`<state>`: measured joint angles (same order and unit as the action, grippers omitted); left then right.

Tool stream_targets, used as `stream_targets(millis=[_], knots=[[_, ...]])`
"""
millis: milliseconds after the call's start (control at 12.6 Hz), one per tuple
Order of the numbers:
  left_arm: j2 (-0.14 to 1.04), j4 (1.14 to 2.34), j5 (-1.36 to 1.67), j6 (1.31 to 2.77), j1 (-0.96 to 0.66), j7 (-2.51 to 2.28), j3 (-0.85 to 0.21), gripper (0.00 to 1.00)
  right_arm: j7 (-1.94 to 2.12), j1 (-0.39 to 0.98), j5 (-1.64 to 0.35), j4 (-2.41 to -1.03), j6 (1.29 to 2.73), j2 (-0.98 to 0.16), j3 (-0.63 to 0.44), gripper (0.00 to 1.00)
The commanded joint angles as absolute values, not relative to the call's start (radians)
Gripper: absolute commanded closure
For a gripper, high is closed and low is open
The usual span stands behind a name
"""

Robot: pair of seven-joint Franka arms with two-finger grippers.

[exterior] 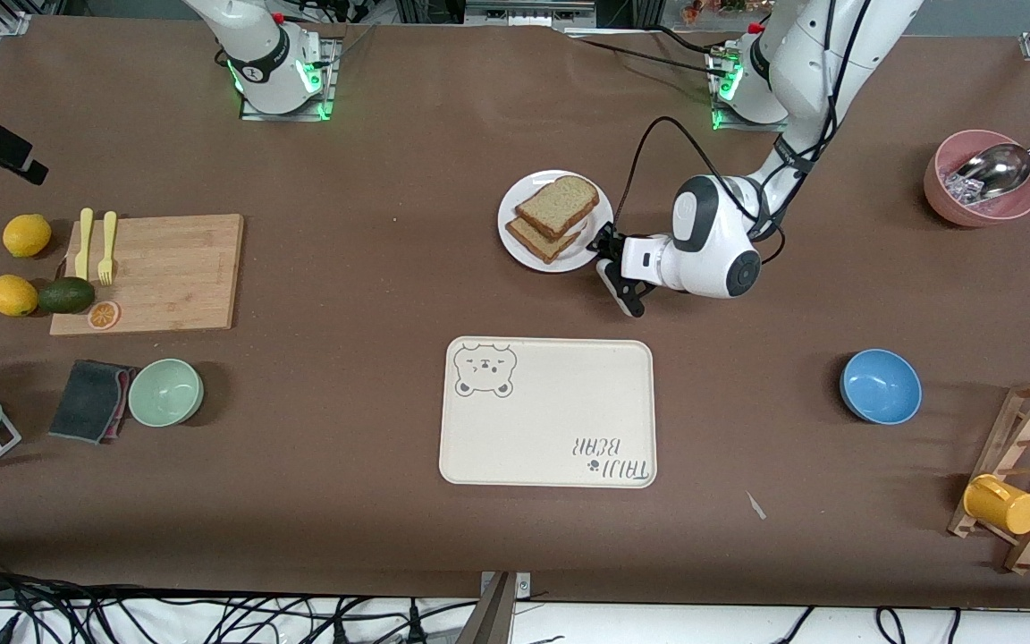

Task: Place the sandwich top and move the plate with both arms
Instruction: 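Grip the plate rim with the left gripper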

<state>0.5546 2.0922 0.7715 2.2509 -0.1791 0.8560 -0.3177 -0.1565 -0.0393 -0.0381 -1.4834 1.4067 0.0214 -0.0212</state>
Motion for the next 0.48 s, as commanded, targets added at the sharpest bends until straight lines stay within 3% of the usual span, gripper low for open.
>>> stream_targets(millis=[0,398], knots=[[0.548,2.1,0.799,2.258,-0.158,0.899,-0.318,1.0,-0.149,-0.046,-0.04,-1.471,1.356,0.023,-0.021,0.0],[0.548,2.077,0.968,2.162,-0.112,0.897,-0.318,1.0,-0.117,-0.043,-0.032,-1.476,1.324,0.012,-0.018,0.0]])
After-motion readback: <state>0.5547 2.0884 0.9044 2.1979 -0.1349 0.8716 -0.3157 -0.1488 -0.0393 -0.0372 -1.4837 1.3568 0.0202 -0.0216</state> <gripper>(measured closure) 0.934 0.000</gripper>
